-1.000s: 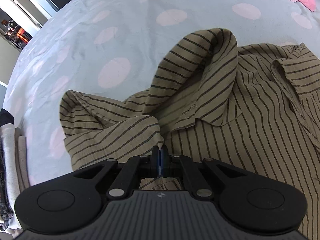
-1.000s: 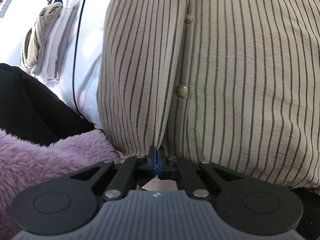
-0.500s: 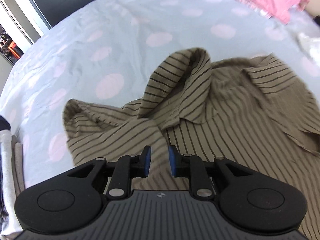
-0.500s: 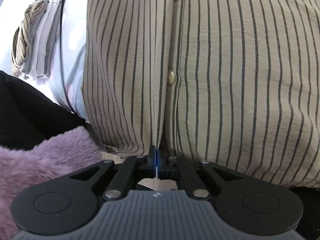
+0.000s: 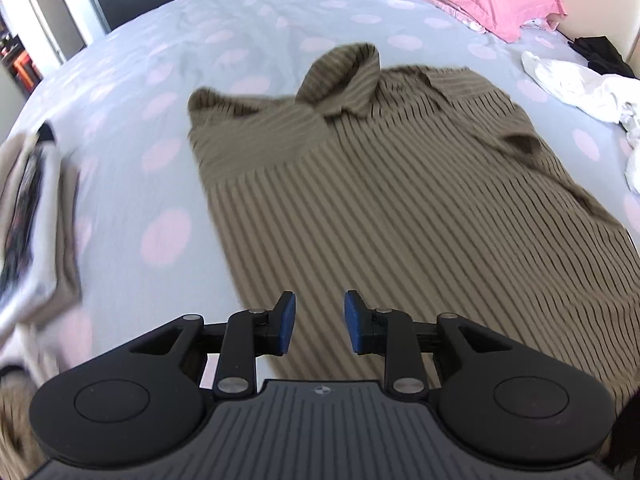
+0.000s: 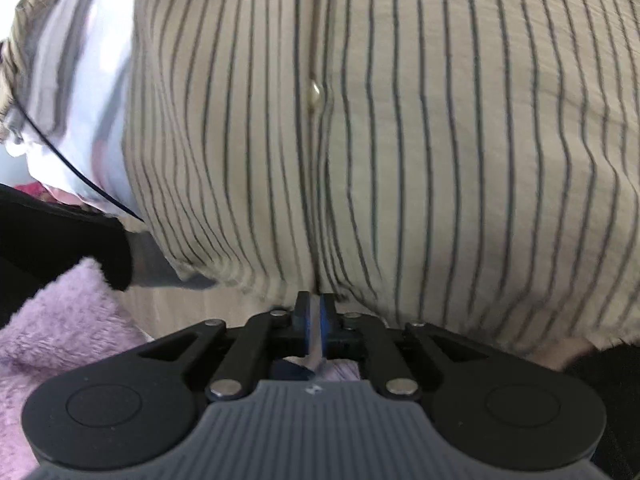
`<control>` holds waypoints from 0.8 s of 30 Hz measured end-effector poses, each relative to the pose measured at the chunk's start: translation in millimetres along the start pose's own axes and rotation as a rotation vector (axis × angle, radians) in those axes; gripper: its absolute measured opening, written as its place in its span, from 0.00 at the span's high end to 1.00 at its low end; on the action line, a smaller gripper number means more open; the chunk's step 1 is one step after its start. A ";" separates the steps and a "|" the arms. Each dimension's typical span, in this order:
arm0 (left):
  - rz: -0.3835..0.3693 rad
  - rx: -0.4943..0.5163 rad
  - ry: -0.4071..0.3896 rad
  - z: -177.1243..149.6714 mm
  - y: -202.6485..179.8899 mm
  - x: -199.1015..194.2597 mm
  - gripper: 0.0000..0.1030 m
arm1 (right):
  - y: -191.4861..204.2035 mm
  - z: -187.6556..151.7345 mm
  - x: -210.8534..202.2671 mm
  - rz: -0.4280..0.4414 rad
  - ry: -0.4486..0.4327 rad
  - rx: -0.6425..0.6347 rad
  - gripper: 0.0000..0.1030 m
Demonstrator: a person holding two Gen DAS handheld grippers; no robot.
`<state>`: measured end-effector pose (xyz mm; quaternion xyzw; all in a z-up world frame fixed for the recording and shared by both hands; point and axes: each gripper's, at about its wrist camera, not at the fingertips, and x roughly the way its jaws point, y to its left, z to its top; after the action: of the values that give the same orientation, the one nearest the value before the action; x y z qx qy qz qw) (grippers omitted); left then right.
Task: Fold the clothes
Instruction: 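Lower the held hem onto the bed and open the right gripper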
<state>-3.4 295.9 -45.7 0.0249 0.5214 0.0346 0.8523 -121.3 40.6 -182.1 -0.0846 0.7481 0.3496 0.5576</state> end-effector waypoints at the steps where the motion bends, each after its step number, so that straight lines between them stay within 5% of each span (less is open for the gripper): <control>1: -0.004 -0.004 0.001 -7.7 -1.6 -3.8 0.75 | 0.3 -2.2 -3.8 -0.009 -0.007 0.000 0.85; 13: -0.113 -0.072 -0.001 -63.8 -34.5 -25.9 0.75 | -4.3 -42.0 -88.0 -0.272 -0.176 -0.245 0.80; 24: -0.146 -0.087 0.005 -58.5 -55.2 -18.0 0.75 | -116.1 -67.2 -170.1 -0.382 -0.330 0.126 0.76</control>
<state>-61.8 239.7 -60.6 -0.0504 0.5219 -0.0049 0.8515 -51.6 -131.8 -71.0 -0.1312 0.6377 0.1997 0.7323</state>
